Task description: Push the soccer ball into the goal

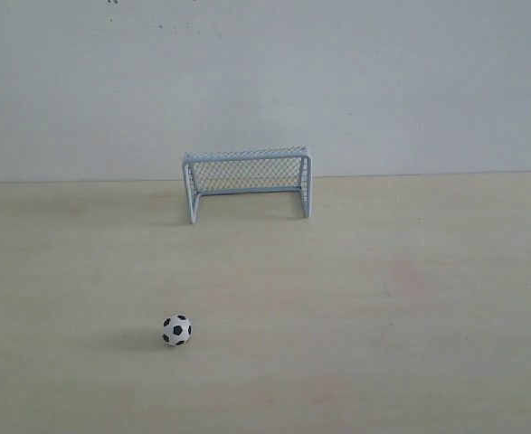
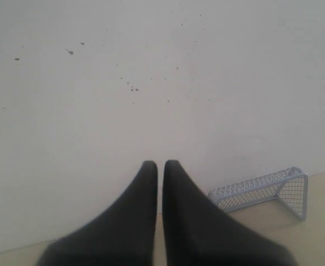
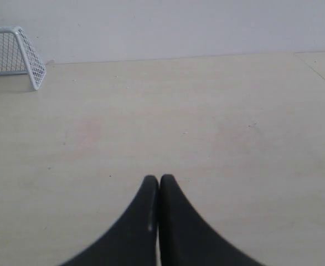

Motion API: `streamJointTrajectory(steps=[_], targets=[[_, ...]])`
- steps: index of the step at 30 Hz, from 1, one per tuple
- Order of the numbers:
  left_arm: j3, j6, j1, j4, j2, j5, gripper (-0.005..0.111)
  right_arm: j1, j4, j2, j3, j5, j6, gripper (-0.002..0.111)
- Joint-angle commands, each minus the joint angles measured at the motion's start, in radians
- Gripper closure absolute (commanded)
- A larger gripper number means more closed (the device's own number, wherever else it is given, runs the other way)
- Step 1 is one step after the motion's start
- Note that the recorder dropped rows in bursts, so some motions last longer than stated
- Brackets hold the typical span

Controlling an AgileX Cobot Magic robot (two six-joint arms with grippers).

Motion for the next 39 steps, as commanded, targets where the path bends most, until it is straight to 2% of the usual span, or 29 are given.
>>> streamJointTrajectory(steps=[1, 7, 11, 18, 21, 25, 29, 33, 37, 39], targets=[[-0.003, -0.004, 0.002, -0.007, 0.020, -0.014, 0.102, 0.002, 0.001, -0.005, 0.000, -0.011, 0.000, 0.108], [-0.007, -0.004, 0.002, -0.007, 0.094, -0.010, 0.102, 0.002, 0.001, -0.005, 0.000, -0.011, 0.000, 0.108], [-0.054, 0.034, 0.002, -0.007, 0.186, 0.031, 0.102, 0.002, 0.001, -0.005, 0.000, -0.011, 0.000, 0.108], [-0.258, 0.287, 0.002, -0.007, 0.397, 0.287, 0.102, 0.002, 0.001, -0.005, 0.000, -0.011, 0.000, 0.108], [-0.336, 0.413, 0.002, -0.007, 0.494, 0.342, 0.102, 0.002, 0.001, -0.005, 0.000, -0.011, 0.000, 0.108], [-0.390, 0.445, 0.002, -0.007, 0.593, 0.358, 0.102, 0.002, 0.001, -0.005, 0.000, -0.011, 0.000, 0.108], [-0.423, 0.607, -0.002, -0.027, 0.653, 0.499, 0.102, 0.002, 0.001, -0.005, 0.000, -0.011, 0.000, 0.108], [-0.423, 0.855, -0.002, -0.051, 0.693, 0.738, 0.102, 0.002, 0.001, -0.005, 0.000, -0.011, 0.000, 0.108], [-0.423, 1.094, -0.002, -0.134, 0.727, 0.974, 0.102, 0.002, 0.001, -0.005, 0.000, -0.011, 0.000, 0.108], [-0.423, 1.178, -0.002, -0.207, 0.744, 1.045, 0.102, 0.002, 0.001, -0.005, 0.000, -0.011, 0.000, 0.108]])
